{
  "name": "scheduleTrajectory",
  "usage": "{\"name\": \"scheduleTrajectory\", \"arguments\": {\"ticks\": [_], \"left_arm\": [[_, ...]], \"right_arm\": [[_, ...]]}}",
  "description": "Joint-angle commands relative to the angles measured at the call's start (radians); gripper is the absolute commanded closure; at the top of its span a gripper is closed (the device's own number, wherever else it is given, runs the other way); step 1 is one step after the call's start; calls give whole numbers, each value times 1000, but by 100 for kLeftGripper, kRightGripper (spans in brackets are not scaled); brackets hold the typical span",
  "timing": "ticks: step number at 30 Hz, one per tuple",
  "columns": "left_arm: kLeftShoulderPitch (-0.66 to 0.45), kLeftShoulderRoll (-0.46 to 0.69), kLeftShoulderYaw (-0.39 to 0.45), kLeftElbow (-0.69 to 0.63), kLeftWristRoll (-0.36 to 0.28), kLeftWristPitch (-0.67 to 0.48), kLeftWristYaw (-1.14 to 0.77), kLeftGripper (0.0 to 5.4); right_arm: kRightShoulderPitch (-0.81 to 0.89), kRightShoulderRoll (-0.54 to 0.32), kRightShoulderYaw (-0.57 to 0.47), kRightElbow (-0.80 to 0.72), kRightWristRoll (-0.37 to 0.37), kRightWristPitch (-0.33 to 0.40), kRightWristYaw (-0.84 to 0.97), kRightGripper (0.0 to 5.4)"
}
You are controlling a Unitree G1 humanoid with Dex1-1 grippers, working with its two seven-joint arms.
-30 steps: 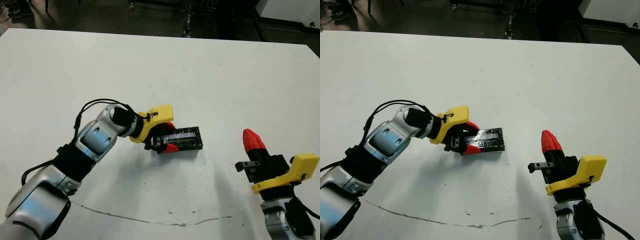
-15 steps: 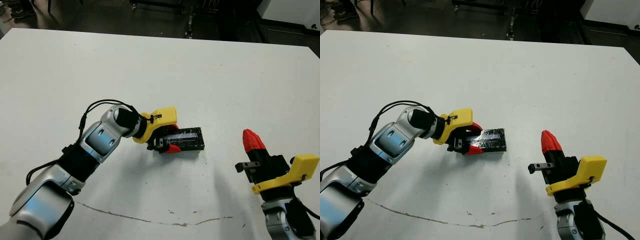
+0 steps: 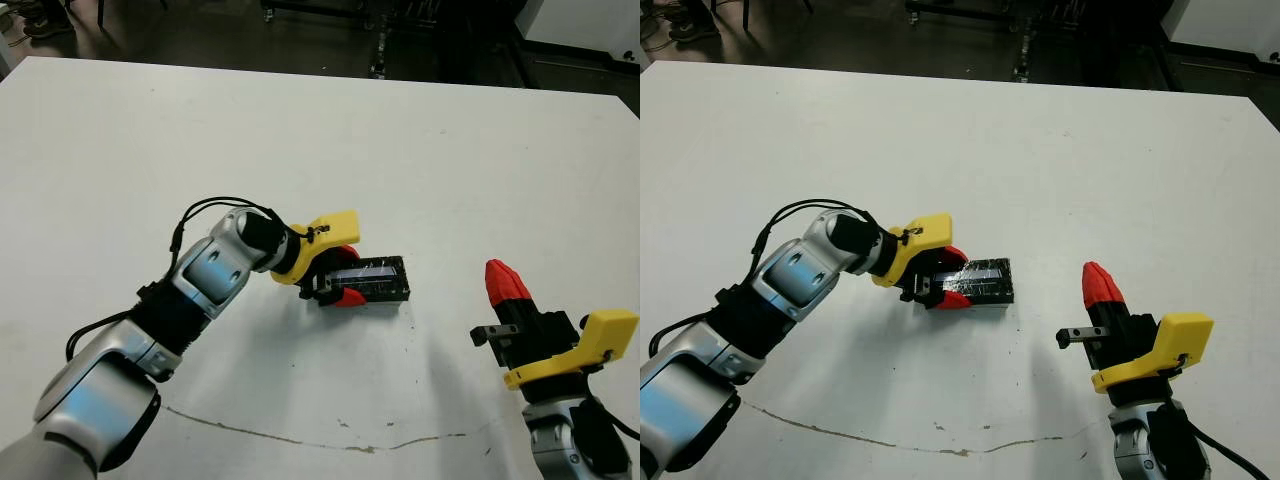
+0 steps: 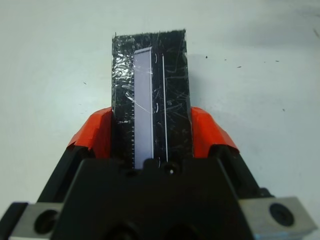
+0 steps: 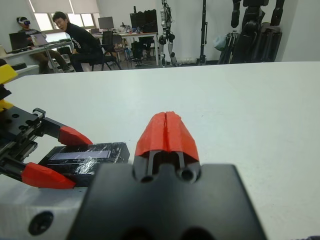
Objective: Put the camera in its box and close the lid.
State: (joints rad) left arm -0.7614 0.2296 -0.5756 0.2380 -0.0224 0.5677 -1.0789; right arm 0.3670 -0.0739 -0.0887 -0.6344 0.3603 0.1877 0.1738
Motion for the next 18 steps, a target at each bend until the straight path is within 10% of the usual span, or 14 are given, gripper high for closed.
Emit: {"name": "scheduleTrajectory", "arguments": {"ticks": [1,14,18], "left_arm": [[33,-61,-61,32,-23,91,-39,224],[32,-40,-107,-53,29,211,15,224],[52,8,-167,-119,112,50,40,179]], "right_arm": [[7,-9,-7,7,-2,-7,2,540],[9,-7,-5,2,5,2,-2,540],[6,-7,-5,0,8,7,-3,540]]}}
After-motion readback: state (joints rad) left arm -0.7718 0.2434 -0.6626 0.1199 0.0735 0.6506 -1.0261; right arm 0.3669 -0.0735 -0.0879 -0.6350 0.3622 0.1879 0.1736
